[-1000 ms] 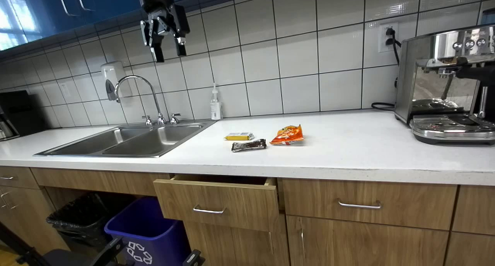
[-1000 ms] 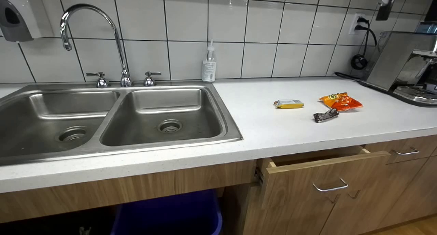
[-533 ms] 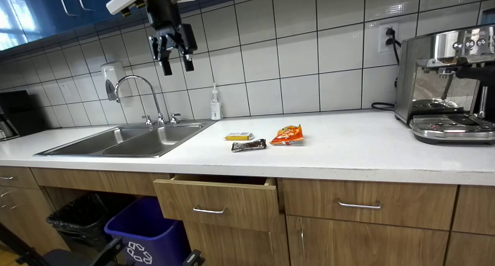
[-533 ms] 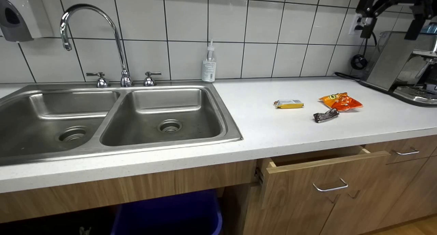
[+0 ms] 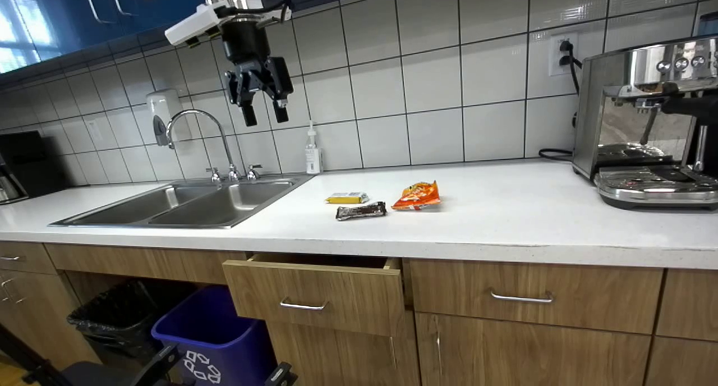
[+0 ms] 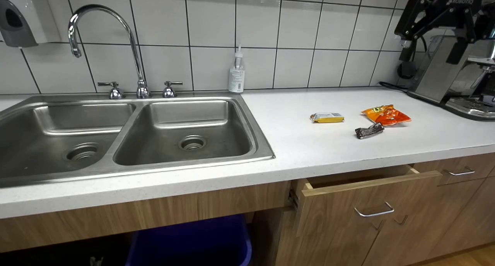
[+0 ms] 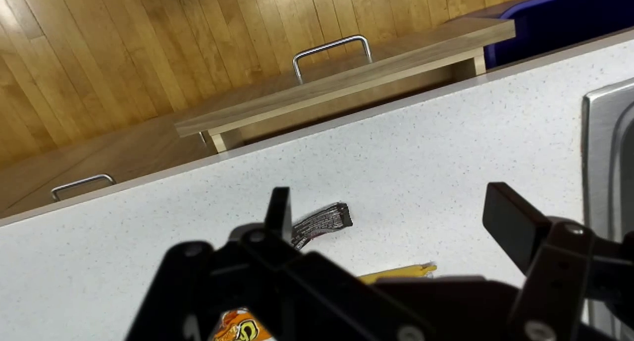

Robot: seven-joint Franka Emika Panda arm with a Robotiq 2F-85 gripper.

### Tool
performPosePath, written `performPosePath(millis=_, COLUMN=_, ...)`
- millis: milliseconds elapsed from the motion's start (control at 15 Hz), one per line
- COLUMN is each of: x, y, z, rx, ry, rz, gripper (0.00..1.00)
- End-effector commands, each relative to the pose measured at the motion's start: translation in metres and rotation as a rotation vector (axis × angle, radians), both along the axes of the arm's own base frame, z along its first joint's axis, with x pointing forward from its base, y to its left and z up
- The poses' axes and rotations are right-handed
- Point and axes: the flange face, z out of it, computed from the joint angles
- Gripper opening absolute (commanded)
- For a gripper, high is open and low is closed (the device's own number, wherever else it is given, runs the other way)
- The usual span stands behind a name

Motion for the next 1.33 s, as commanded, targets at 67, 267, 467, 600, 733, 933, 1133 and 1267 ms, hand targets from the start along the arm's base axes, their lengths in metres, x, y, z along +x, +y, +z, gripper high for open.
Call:
performPosePath(millis=67, x=-0.004, y=-0.003, z=-0.019, rx=-0.002, ry=-0.007, rz=-0.008, gripper=1.0)
performPosePath(millis=267, x=-0.006, y=-0.003, z=-0.034, rx=0.0, ry=0.006, rz=-0.006, gripper=1.0)
performPosePath(millis=467, x=-0.008, y=-0.005, z=-0.051, rx=0.0, ry=0.019, rz=0.001, gripper=1.0)
performPosePath(millis=600, x=-0.008, y=-0.005, z=-0.061, rx=0.0, ry=0.026, rz=0.01, gripper=1.0)
performPosePath(millis=733, x=-0.007, y=-0.005, z=-0.07, rx=-0.001, ry=0.034, rz=0.024, gripper=1.0)
performPosePath(millis=933, x=-0.006, y=-0.004, z=-0.08, rx=-0.003, ry=0.038, rz=0.052, gripper=1.0)
performPosePath(millis=1133, x=-0.005, y=-0.006, z=-0.092, rx=-0.002, ry=0.043, rz=0.084, gripper=1.0)
performPosePath(millis=1267, x=-0.005, y=-0.007, z=-0.1, rx=0.001, ry=0.045, rz=0.102, gripper=1.0)
